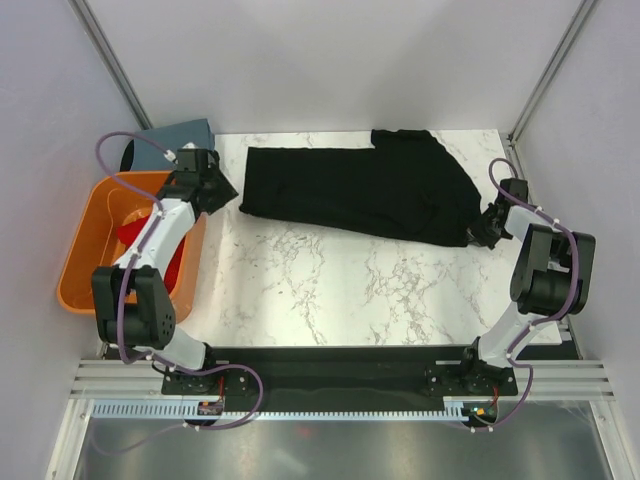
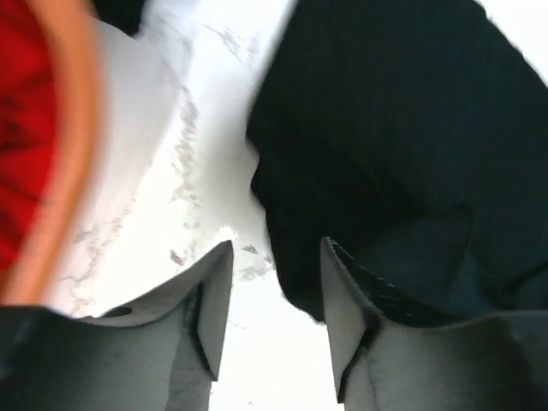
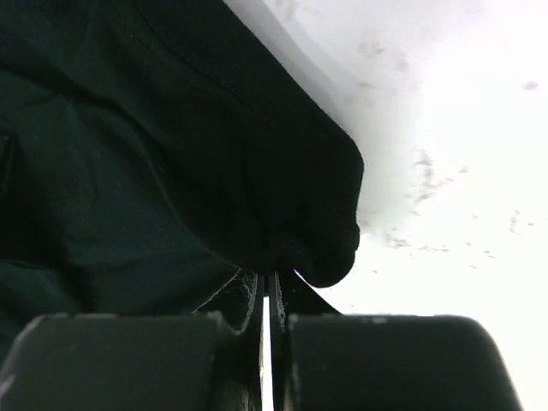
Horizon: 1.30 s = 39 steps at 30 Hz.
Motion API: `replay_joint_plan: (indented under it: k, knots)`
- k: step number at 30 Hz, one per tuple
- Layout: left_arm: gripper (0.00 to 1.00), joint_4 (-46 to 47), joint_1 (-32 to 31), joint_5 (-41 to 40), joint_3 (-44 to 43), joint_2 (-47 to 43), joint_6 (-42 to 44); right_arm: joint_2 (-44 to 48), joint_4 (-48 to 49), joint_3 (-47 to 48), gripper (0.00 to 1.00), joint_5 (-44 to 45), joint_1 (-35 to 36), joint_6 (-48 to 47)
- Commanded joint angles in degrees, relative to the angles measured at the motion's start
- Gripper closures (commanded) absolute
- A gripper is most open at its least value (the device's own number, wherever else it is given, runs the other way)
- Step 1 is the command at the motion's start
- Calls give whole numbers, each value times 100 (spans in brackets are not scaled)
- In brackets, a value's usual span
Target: Fold and stack the t-shirts
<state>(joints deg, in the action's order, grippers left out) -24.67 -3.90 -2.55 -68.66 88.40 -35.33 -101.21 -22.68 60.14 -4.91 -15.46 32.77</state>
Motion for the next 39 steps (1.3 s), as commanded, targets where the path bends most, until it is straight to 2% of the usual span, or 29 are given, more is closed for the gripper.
replay_joint_plan:
  k: [1,3,7,16,22,27,31,35,39]
  knots:
    - [45,-504,258,-132,-183,-112,26,312,-79,68,100,446,-167,-25]
    - [42,-513,258,-176,-51,-182,-9,356,-97,24,100,456,-202,-17]
    - [41,-495,206,-53,221,-358,-35,356,-123,-2,100,342,-238,-43]
    - [42,171,-1006,-352,1608,-772,-360,277,-53,-125,100,130,-238,-113]
    - [47,453,-1428,-588,1742,-360,-343,216,0,-160,100,52,-238,-105]
    - [51,612,-1412,-1299,1725,-78,-124,189,0,-160,100,34,-238,-131]
    - [64,673,-1096,-1274,1584,300,26,163,0,-134,100,42,-238,-122]
    - [62,849,-999,-1213,1576,520,26,75,44,-143,100,8,-238,-105]
    - [53,937,-972,-1204,1470,678,79,40,97,-178,100,-10,-229,-96]
